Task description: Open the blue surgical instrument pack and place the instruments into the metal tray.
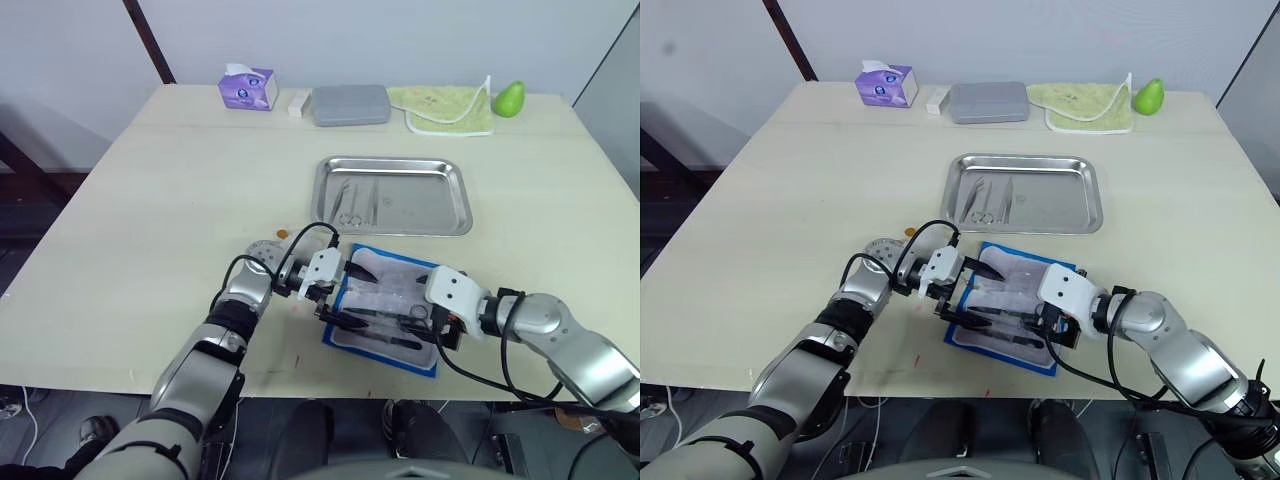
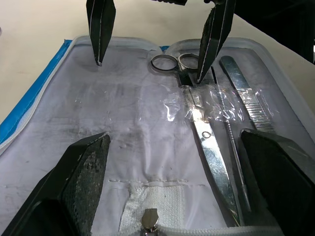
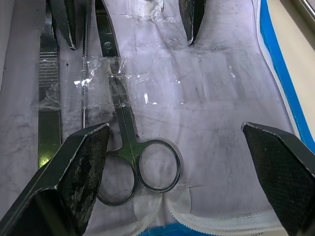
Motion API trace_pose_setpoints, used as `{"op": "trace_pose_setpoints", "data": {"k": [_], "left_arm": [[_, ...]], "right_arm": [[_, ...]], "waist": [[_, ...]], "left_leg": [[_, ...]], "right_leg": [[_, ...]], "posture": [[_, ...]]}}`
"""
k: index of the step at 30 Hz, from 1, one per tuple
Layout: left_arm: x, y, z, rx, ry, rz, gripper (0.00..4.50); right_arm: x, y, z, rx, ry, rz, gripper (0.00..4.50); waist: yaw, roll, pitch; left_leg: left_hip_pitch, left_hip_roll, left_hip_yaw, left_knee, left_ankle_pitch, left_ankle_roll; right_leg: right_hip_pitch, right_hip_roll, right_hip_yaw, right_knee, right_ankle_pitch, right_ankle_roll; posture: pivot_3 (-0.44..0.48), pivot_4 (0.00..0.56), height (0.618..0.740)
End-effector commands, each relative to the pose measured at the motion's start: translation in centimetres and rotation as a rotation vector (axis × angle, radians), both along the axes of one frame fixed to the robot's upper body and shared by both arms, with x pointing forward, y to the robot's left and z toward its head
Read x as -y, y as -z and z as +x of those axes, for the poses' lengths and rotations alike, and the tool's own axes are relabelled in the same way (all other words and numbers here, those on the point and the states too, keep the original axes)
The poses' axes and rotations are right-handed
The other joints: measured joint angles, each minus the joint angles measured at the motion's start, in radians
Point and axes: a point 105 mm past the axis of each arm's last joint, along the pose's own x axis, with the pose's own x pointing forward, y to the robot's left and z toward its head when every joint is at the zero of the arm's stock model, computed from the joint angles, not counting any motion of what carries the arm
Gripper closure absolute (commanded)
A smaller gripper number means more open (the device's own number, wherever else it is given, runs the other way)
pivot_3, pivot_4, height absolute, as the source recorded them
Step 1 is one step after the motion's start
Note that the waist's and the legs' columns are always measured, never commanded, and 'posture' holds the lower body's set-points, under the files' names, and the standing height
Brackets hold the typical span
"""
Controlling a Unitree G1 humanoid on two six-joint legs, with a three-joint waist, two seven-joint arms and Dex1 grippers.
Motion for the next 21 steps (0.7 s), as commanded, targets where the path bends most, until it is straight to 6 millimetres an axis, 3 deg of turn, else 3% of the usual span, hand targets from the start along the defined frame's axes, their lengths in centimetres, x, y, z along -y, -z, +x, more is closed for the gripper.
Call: {"op": "trace_pose_setpoints", "data": {"k": [1, 3, 4, 6, 8, 9, 21], "left_arm": [[-0.71, 2.53, -1.37, -0.076, 0.036, 0.102, 0.02], [-0.76, 2.56, -1.31, -0.076, 0.032, 0.102, 0.02], [-0.81, 2.60, -1.28, -0.076, 0.030, 0.103, 0.00], [-0.88, 2.70, -1.26, -0.077, 0.027, 0.104, 0.00], [-0.93, 2.77, -1.28, -0.077, 0.025, 0.104, 0.00], [-0.94, 2.81, -1.29, -0.077, 0.024, 0.104, 0.00], [-0.89, 3.07, -1.17, -0.079, 0.015, 0.105, 0.00]], "right_arm": [[-0.25, 0.72, -0.85, -0.052, -0.010, -0.020, 0.00], [-0.02, 1.05, -1.05, -0.085, 0.000, -0.043, 0.00], [0.01, 1.19, -1.11, -0.099, 0.005, -0.049, 0.40], [-0.09, 1.38, -1.18, -0.121, 0.026, -0.044, 0.66], [-0.21, 1.48, -1.29, -0.130, 0.034, -0.047, 1.84], [-0.23, 1.44, -1.24, -0.125, 0.041, -0.049, 2.02], [-0.73, 1.35, -1.29, -0.140, 0.037, -0.040, 2.02]], "waist": [[0.000, 0.000, 0.000], [0.000, 0.000, 0.000], [0.000, 0.000, 0.000], [0.000, 0.000, -0.001], [0.000, 0.000, -0.003], [-0.001, 0.000, -0.004], [-0.001, 0.000, -0.011]], "left_leg": [[0.000, 0.000, 0.000, 0.000, 0.000, 0.000], [0.000, 0.000, 0.000, 0.000, 0.000, 0.000], [0.000, 0.000, 0.000, 0.000, 0.000, 0.000], [0.000, 0.000, 0.000, 0.000, 0.000, 0.000], [0.000, 0.000, 0.000, 0.000, 0.000, 0.000], [0.000, 0.000, 0.000, 0.000, 0.000, 0.000], [0.000, 0.000, 0.000, 0.000, 0.000, 0.000]], "right_leg": [[0.000, 0.000, 0.000, 0.000, 0.000, 0.000], [0.000, 0.000, 0.000, 0.000, 0.000, 0.000], [0.000, 0.000, 0.000, 0.000, 0.000, 0.000], [0.000, 0.000, 0.000, 0.000, 0.000, 0.000], [0.000, 0.000, 0.000, 0.000, 0.000, 0.000], [0.000, 0.000, 0.000, 0.000, 0.000, 0.000], [0.000, 0.000, 0.000, 0.000, 0.000, 0.000]], "posture": [[0.000, 0.150, 0.736], [0.000, 0.150, 0.736], [0.000, 0.150, 0.736], [0.000, 0.150, 0.736], [0.000, 0.150, 0.736], [0.000, 0.150, 0.736], [0.000, 0.150, 0.736]]}}
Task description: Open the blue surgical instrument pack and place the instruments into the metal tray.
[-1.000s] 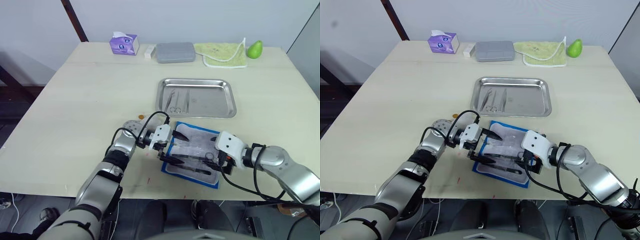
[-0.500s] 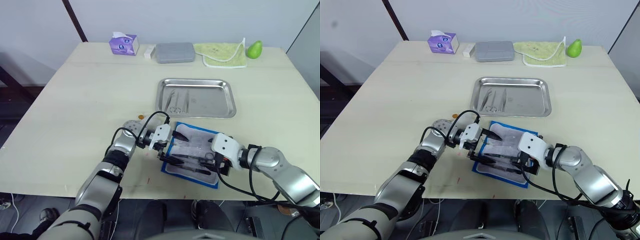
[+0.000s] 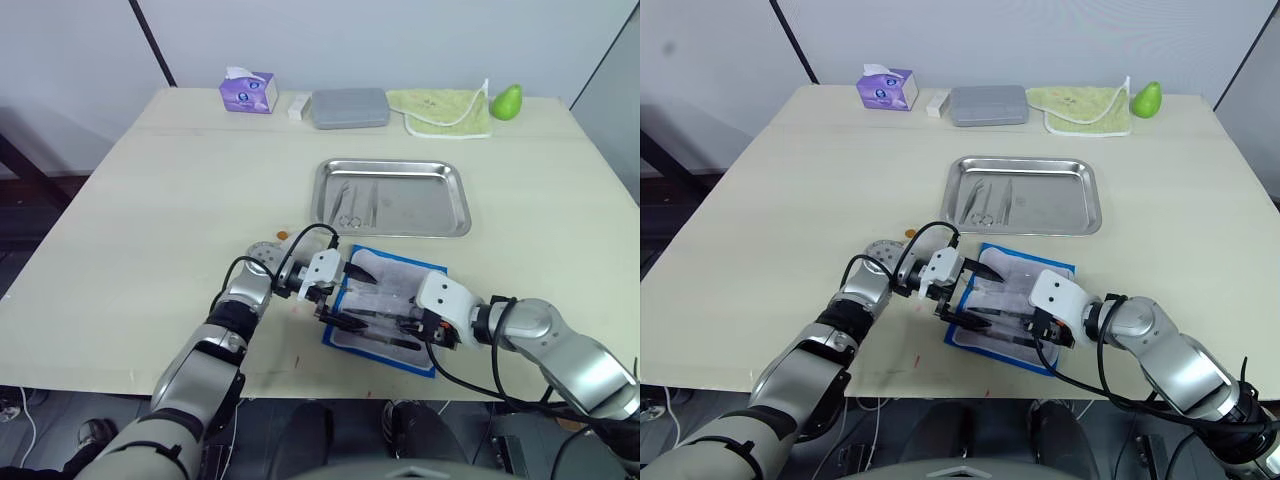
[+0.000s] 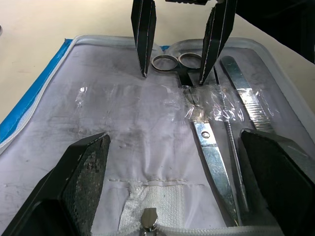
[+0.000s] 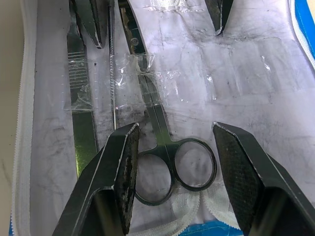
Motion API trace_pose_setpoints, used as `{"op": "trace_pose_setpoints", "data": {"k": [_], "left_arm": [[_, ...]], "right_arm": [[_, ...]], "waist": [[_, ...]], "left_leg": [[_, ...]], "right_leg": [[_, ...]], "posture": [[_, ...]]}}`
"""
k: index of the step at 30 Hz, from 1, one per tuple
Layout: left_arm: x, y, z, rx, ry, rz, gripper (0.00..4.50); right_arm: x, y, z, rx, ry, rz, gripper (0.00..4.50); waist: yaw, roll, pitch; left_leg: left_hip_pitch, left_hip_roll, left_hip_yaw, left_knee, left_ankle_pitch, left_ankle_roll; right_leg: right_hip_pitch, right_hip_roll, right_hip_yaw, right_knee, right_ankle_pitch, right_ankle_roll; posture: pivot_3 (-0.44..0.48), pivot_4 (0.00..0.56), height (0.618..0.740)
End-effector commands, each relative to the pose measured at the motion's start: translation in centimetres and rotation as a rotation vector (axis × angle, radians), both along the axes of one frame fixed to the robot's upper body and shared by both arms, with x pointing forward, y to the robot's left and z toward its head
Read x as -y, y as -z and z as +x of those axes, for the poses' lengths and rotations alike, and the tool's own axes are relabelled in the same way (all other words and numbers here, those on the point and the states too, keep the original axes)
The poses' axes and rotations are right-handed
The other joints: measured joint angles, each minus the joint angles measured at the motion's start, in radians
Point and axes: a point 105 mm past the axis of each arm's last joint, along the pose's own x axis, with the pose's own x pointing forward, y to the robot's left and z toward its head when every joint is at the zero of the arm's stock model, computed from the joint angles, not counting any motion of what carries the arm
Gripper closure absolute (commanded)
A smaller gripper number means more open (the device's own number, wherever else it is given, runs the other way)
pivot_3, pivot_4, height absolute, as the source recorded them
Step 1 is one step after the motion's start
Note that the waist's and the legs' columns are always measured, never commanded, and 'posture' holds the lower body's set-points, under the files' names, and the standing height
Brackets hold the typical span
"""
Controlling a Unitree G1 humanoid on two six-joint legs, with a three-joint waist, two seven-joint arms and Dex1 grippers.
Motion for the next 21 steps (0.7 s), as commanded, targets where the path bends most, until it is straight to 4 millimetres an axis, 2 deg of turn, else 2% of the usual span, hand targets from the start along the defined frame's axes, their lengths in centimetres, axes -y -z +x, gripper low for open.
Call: {"op": "trace_pose_setpoints", "data": {"k": [1, 6, 9, 12, 17, 21], "left_arm": [[-0.7, 2.6, -1.2, -0.063, 0.029, 0.101, 0.00], [-0.7, 2.6, -1.2, -0.063, 0.026, 0.099, 0.00], [-0.7, 2.6, -1.2, -0.064, 0.024, 0.099, 0.00], [-0.7, 2.6, -1.2, -0.063, 0.021, 0.098, 0.00], [-0.7, 2.7, -1.2, -0.064, 0.017, 0.096, 0.00], [-0.7, 2.7, -1.2, -0.063, 0.015, 0.097, 0.00]], "right_arm": [[-0.1, 0.8, -0.1, -0.037, -0.001, -0.016, 2.02], [-0.1, 1.5, -0.4, -0.108, -0.004, -0.028, 2.02], [0.2, 2.2, -0.3, -0.143, 0.020, -0.054, 2.90], [0.4, 2.8, -0.4, -0.162, 0.018, -0.088, 4.34], [0.4, 3.2, -0.4, -0.164, 0.005, -0.117, 4.44], [0.1, 1.9, 0.0, -0.130, -0.006, -0.104, 4.44]], "waist": [[0.000, 0.000, -0.001], [-0.001, 0.000, -0.005], [-0.002, -0.001, -0.009], [-0.004, -0.002, -0.012], [-0.006, -0.004, -0.015], [-0.011, -0.004, -0.016]], "left_leg": [[0.000, 0.000, 0.000, 0.000, 0.000, 0.000], [0.000, 0.000, 0.000, 0.000, 0.000, 0.000], [0.000, 0.000, 0.000, 0.000, 0.000, 0.000], [0.001, 0.000, 0.000, 0.000, 0.000, 0.000], [0.004, 0.000, 0.000, -0.001, 0.000, 0.001], [0.004, 0.000, 0.000, -0.001, -0.001, 0.001]], "right_leg": [[0.000, 0.000, 0.000, 0.000, 0.000, 0.000], [0.000, 0.000, 0.000, 0.000, 0.000, 0.000], [0.000, 0.000, 0.000, 0.000, 0.000, 0.000], [0.001, 0.000, 0.000, 0.000, 0.000, 0.000], [0.004, 0.000, 0.000, -0.001, 0.000, -0.001], [0.004, 0.000, 0.000, -0.001, 0.000, -0.001]], "posture": [[0.000, 0.150, 0.736], [0.000, 0.150, 0.736], [0.000, 0.150, 0.736], [0.000, 0.150, 0.736], [0.000, 0.150, 0.736], [0.000, 0.150, 0.736]]}}
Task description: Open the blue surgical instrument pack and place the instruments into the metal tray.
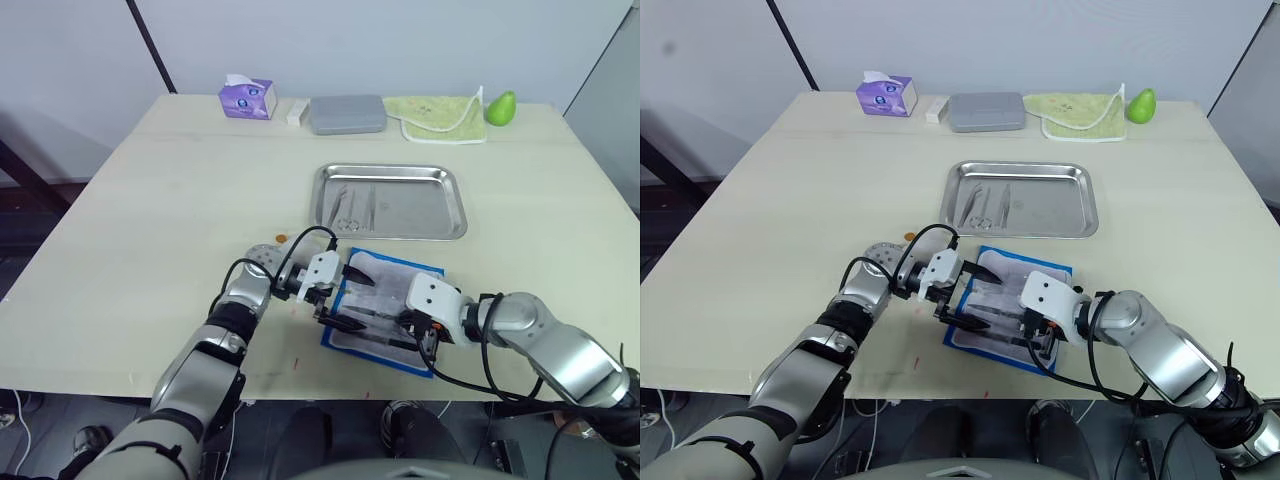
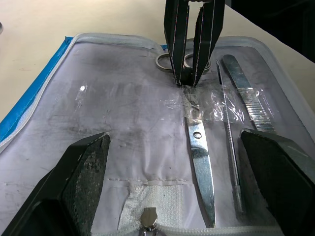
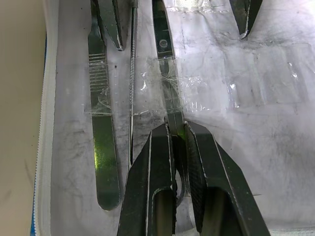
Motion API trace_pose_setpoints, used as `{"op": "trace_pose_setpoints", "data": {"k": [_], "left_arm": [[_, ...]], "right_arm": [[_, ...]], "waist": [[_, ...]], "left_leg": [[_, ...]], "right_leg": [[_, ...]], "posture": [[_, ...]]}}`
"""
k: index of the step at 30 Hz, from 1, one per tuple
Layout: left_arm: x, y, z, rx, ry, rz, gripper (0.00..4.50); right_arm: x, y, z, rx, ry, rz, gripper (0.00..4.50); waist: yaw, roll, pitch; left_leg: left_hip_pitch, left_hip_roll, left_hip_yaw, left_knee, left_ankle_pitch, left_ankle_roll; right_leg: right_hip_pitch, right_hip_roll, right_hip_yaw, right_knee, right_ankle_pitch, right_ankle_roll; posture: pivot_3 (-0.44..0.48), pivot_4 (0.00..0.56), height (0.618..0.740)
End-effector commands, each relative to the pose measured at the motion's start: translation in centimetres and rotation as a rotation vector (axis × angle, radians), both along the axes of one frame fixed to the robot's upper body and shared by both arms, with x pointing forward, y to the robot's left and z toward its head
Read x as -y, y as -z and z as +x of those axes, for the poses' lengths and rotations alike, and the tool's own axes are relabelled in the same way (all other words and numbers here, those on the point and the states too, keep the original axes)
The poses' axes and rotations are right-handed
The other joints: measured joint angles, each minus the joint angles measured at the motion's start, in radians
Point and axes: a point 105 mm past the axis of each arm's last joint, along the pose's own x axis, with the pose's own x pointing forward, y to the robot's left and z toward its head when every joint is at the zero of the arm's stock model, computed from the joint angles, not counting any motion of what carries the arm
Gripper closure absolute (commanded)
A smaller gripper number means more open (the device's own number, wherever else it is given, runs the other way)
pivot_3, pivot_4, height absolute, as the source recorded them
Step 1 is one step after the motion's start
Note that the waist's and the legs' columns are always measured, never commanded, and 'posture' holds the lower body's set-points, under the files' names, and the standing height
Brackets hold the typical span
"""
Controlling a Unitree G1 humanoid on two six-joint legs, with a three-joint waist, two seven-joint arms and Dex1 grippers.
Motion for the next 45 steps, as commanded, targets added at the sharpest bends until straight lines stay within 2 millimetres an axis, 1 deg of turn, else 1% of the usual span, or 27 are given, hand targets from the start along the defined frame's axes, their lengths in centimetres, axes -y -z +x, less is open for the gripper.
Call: {"op": "trace_pose_setpoints", "data": {"k": [1, 9, 14, 22, 25, 33, 38, 41, 45], "left_arm": [[-0.5, 2.3, -1.2, -0.052, 0.027, 0.090, 0.00], [-0.5, 2.3, -1.2, -0.052, 0.025, 0.093, 0.00], [-0.4, 2.4, -1.2, -0.053, 0.022, 0.094, 0.00], [-0.2, 2.5, -1.2, -0.056, 0.019, 0.099, 0.00], [-0.2, 2.6, -1.3, -0.058, 0.019, 0.102, 0.00], [-0.2, 2.6, -1.2, -0.058, 0.017, 0.110, 0.00], [-0.2, 2.7, -1.2, -0.061, 0.012, 0.113, 0.00], [-0.2, 2.8, -1.2, -0.062, 0.009, 0.114, 0.00], [-0.2, 2.8, -1.2, -0.061, 0.005, 0.114, 0.00]], "right_arm": [[0.9, 0.8, 0.2, -0.050, 0.052, -0.049, 4.44], [0.0, -1.4, 0.1, -0.063, 0.000, -0.048, 4.44], [-0.4, -2.7, 0.6, -0.074, -0.012, -0.054, 4.44], [-1.0, -3.6, 0.5, -0.074, -0.039, -0.072, 4.44], [-0.9, -4.1, 0.6, -0.060, -0.044, -0.092, 4.44], [-0.5, -4.5, 0.7, -0.049, -0.045, -0.126, 4.44], [0.2, -4.7, 0.7, -0.040, -0.038, -0.148, 4.44], [0.9, -4.9, 0.6, -0.035, -0.026, -0.163, 4.44], [2.6, -5.0, 0.1, -0.037, 0.000, -0.192, 4.44]], "waist": [[-0.003, 0.000, 0.000], [-0.003, 0.001, 0.001], [-0.003, 0.002, 0.001], [-0.003, 0.004, 0.002], [-0.003, 0.005, 0.003], [-0.002, 0.006, 0.004], [-0.001, 0.007, 0.004], [0.000, 0.007, 0.004], [0.007, 0.008, 0.005]], "left_leg": [[0.000, 0.000, 0.000, 0.000, 0.000, 0.000], [-0.001, 0.000, 0.000, 0.000, 0.000, 0.000], [-0.001, 0.000, -0.006, 0.000, 0.000, 0.000], [-0.002, -0.001, -0.008, 0.000, 0.000, 0.000], [-0.003, -0.001, -0.008, 0.000, 0.000, 0.000], [-0.004, -0.002, -0.009, 0.000, 0.000, 0.000], [-0.004, -0.002, -0.010, 0.000, 0.000, 0.000], [-0.005, -0.002, -0.010, 0.000, 0.000, 0.000], [-0.005, -0.002, -0.010, 0.000, 0.000, 0.000]], "right_leg": [[0.000, 0.000, 0.000, 0.000, 0.000, 0.000], [0.000, 0.000, 0.000, 0.000, 0.000, 0.000], [-0.001, -0.001, -0.001, 0.000, 0.000, 0.000], [-0.001, -0.001, -0.002, 0.000, 0.000, 0.000], [-0.001, -0.001, -0.003, -0.001, 0.000, 0.000], [-0.001, -0.002, -0.004, -0.001, 0.000, 0.000], [-0.001, -0.002, -0.004, -0.001, 0.000, 0.000], [-0.001, -0.002, -0.004, -0.001, 0.000, 0.000], [-0.002, -0.003, -0.004, -0.001, 0.000, 0.000]], "posture": [[0.000, 0.150, 0.736], [0.000, 0.150, 0.736], [0.000, 0.150, 0.736], [0.000, 0.150, 0.736], [0.000, 0.150, 0.736], [0.000, 0.150, 0.736], [0.000, 0.150, 0.736], [0.000, 0.150, 0.736], [0.000, 0.150, 0.736]]}}
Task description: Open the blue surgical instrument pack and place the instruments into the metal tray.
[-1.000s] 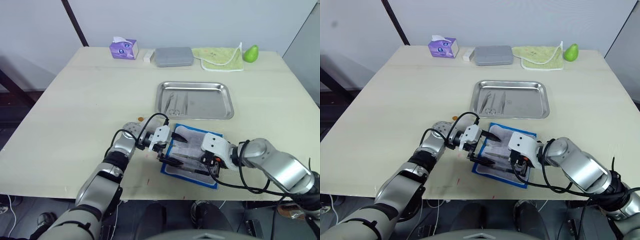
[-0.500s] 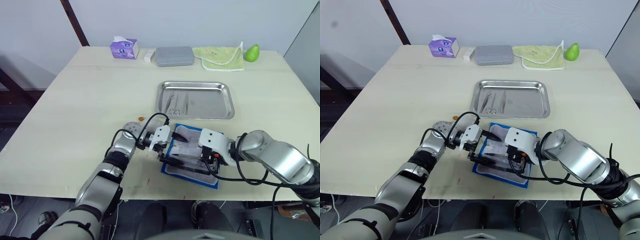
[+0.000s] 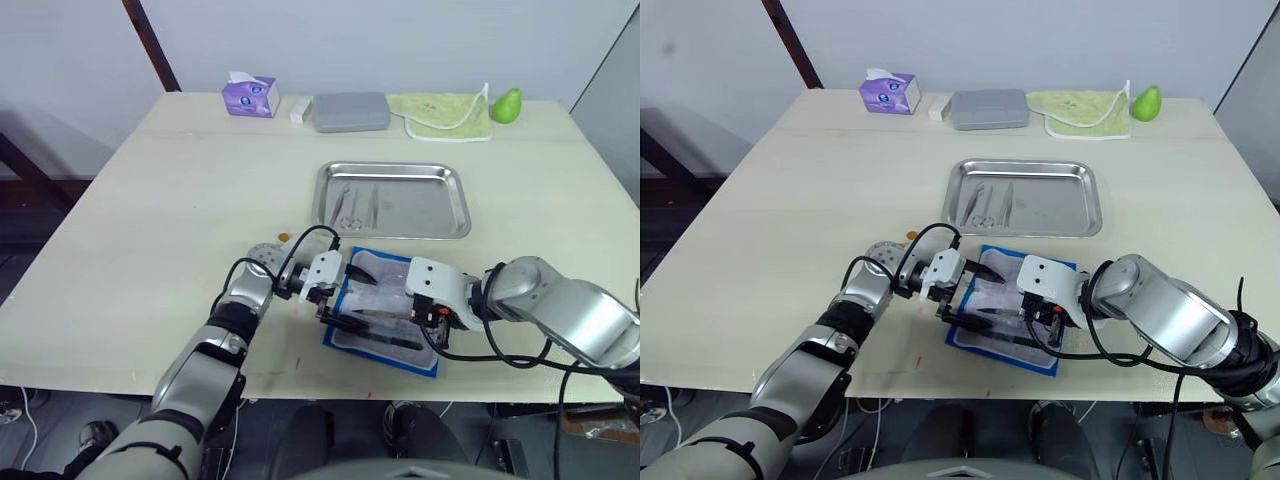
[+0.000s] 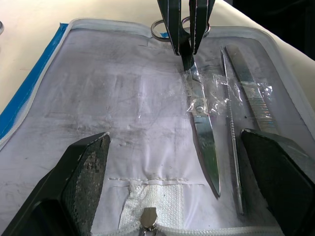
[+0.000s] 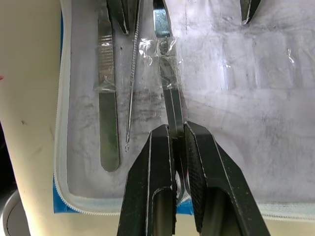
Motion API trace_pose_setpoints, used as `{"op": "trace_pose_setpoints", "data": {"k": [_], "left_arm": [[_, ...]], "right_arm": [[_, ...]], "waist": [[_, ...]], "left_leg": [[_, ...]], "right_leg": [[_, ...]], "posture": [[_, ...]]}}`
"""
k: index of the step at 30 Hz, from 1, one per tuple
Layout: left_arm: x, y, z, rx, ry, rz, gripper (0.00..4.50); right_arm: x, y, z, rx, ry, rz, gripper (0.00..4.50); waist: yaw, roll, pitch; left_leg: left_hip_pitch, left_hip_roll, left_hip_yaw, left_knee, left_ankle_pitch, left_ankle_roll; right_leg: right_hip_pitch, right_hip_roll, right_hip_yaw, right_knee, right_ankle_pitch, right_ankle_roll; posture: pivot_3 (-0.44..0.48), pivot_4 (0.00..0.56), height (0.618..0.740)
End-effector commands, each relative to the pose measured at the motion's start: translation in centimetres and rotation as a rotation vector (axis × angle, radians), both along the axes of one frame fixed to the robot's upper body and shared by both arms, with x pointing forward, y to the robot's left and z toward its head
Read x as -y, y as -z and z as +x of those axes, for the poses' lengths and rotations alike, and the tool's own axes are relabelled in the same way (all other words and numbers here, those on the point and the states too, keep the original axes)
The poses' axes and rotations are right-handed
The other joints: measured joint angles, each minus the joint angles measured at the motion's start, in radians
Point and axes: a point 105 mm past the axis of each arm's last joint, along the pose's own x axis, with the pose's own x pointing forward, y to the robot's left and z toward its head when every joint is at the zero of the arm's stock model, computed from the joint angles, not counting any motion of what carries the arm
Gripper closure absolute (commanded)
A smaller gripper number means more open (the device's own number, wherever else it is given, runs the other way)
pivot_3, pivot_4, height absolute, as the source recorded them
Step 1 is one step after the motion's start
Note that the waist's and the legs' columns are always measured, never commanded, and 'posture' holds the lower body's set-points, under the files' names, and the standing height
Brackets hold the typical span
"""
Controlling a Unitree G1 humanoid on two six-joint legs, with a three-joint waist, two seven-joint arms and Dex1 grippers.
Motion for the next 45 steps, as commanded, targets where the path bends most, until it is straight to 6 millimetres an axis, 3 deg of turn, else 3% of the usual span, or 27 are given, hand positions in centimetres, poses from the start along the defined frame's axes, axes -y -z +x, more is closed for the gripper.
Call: {"op": "trace_pose_setpoints", "data": {"k": [1, 6, 10, 14, 17, 21, 28, 30, 35, 45], "left_arm": [[-0.7, 2.9, -1.2, -0.071, 0.006, 0.115, 0.00], [-0.7, 2.9, -1.0, -0.067, -0.001, 0.117, 0.00], [-0.7, 2.9, -1.0, -0.066, -0.002, 0.118, 0.00], [-0.6, 2.7, -0.9, -0.061, -0.007, 0.107, 0.00], [-0.6, 2.7, -0.9, -0.060, -0.012, 0.104, 0.00], [-0.5, 2.7, -0.8, -0.058, -0.019, 0.097, 0.00], [-0.4, 2.6, -0.7, -0.055, -0.035, 0.084, 0.00], [-0.4, 2.6, -0.7, -0.053, -0.043, 0.077, 0.00], [-0.4, 2.3, -0.6, -0.049, -0.064, 0.067, 0.00], [-0.4, 2.2, -0.8, -0.049, -0.082, 0.058, 0.00]], "right_arm": [[1.0, -1.5, 0.1, 0.066, 0.010, 0.002, 4.44], [3.5, -2.0, -0.7, 0.069, 0.044, -0.038, 4.44], [4.3, -2.2, -0.9, 0.075, 0.051, -0.047, 4.44], [7.2, -4.9, -1.2, 0.089, 0.136, -0.008, 4.44], [7.5, -6.9, -0.5, 0.147, 0.174, 0.098, 4.44], [6.4, -9.3, 2.1, 0.278, 0.245, 0.283, 4.44], [3.5, -9.4, 5.8, 0.270, 0.402, 0.379, 4.44], [2.2, -9.6, 8.4, 0.315, 0.507, 0.456, 4.44], [-0.8, -8.6, 12.7, 0.348, 0.710, 0.536, 4.44], [-3.6, -6.3, 17.3, 0.333, 0.940, 0.612, 4.44]], "waist": [[0.001, 0.000, 0.000], [0.004, 0.000, 0.000], [0.003, 0.000, 0.000], [0.006, 0.000, 0.000], [0.005, 0.000, 0.000], [0.004, 0.000, 0.000], [0.006, 0.001, 0.000], [0.006, 0.002, 0.000], [0.006, 0.004, 0.000], [-0.001, 0.006, 0.001]], "left_leg": [[0.000, 0.000, 0.000, 0.000, 0.000, 0.000], [0.000, 0.000, 0.000, 0.000, 0.000, 0.000], [0.000, 0.000, 0.000, 0.000, 0.000, 0.000], [-0.001, 0.000, 0.000, 0.000, 0.000, 0.000], [0.000, 0.000, 0.000, 0.000, 0.000, 0.000], [0.001, 0.000, 0.001, 0.000, 0.000, 0.000], [0.000, 0.000, 0.000, 0.000, 0.000, 0.000], [-0.001, 0.000, 0.000, 0.000, 0.000, 0.000], [-0.001, -0.001, 0.001, 0.000, 0.000, 0.000], [-0.001, -0.002, 0.001, -0.001, 0.000, 0.000]], "right_leg": [[0.000, 0.000, 0.000, 0.000, 0.000, 0.000], [0.000, 0.000, 0.000, 0.000, 0.000, 0.000], [0.000, 0.000, 0.000, 0.000, 0.000, 0.000], [0.000, 0.000, -0.001, -0.001, 0.000, 0.000], [0.001, 0.000, 0.000, -0.001, 0.000, 0.000], [0.001, 0.000, 0.001, 0.000, 0.000, 0.000], [0.001, 0.000, 0.001, 0.000, 0.000, 0.000], [0.000, 0.000, 0.001, 0.000, 0.000, 0.000], [-0.001, 0.001, 0.002, 0.002, 0.000, 0.000], [-0.001, 0.002, 0.004, 0.002, 0.000, 0.000]], "posture": [[0.000, 0.150, 0.736], [0.000, 0.150, 0.736], [0.000, 0.150, 0.736], [0.000, 0.150, 0.736], [0.000, 0.150, 0.736], [0.000, 0.150, 0.736], [0.000, 0.150, 0.736], [0.000, 0.150, 0.736], [0.000, 0.150, 0.736], [0.000, 0.150, 0.736]]}}
